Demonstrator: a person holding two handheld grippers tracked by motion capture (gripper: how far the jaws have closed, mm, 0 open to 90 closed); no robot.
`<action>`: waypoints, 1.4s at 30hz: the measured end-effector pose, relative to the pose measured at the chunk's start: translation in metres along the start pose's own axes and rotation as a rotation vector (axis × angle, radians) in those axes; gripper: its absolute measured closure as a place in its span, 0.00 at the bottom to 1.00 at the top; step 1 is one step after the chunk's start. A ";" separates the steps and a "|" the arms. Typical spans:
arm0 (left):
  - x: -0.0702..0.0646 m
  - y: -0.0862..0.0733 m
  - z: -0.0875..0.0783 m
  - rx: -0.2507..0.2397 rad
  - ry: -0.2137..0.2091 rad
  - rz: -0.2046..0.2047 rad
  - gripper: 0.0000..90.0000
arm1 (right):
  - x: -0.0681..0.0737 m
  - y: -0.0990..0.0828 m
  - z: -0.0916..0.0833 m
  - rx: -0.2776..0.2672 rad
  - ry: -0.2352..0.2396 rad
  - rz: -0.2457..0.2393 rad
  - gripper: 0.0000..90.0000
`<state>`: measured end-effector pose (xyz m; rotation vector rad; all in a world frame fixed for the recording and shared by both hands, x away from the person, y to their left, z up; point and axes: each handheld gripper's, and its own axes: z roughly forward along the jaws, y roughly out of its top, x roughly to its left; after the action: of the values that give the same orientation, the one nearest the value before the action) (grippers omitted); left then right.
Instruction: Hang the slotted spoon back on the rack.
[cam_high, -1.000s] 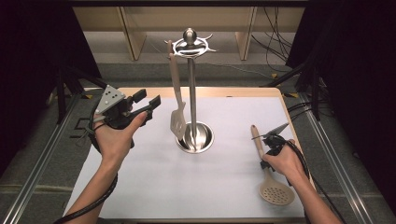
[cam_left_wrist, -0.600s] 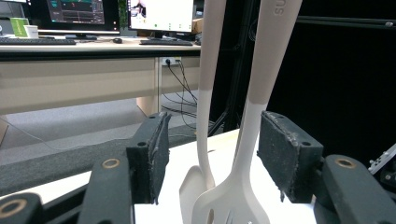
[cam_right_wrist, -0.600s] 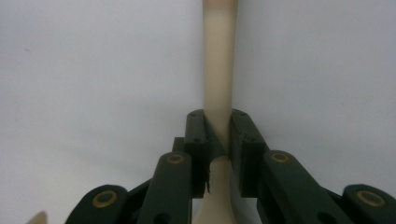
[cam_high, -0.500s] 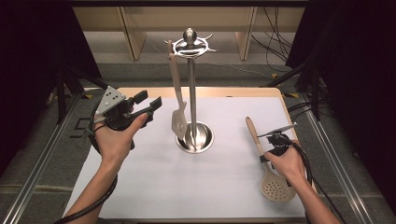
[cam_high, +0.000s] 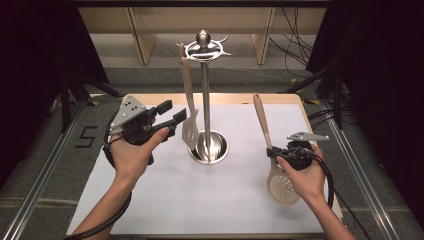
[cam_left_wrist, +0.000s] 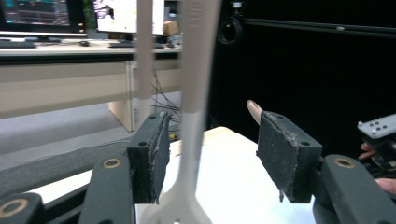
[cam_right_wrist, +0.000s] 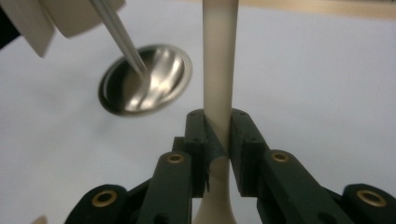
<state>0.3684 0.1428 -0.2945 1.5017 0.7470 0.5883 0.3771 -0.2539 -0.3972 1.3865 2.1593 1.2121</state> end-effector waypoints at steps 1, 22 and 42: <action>-0.003 0.000 0.002 0.001 -0.011 0.000 0.48 | 0.004 0.002 -0.002 -0.036 0.009 -0.017 0.88; -0.053 -0.010 0.040 0.094 -0.149 0.015 0.53 | 0.067 0.019 -0.023 -0.274 0.115 -0.200 0.88; -0.069 -0.011 0.064 0.103 -0.230 0.009 0.56 | 0.091 0.021 -0.024 -0.290 0.152 -0.234 0.88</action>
<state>0.3703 0.0488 -0.3047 1.6359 0.5997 0.3804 0.3300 -0.1837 -0.3505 0.9236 2.0676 1.5035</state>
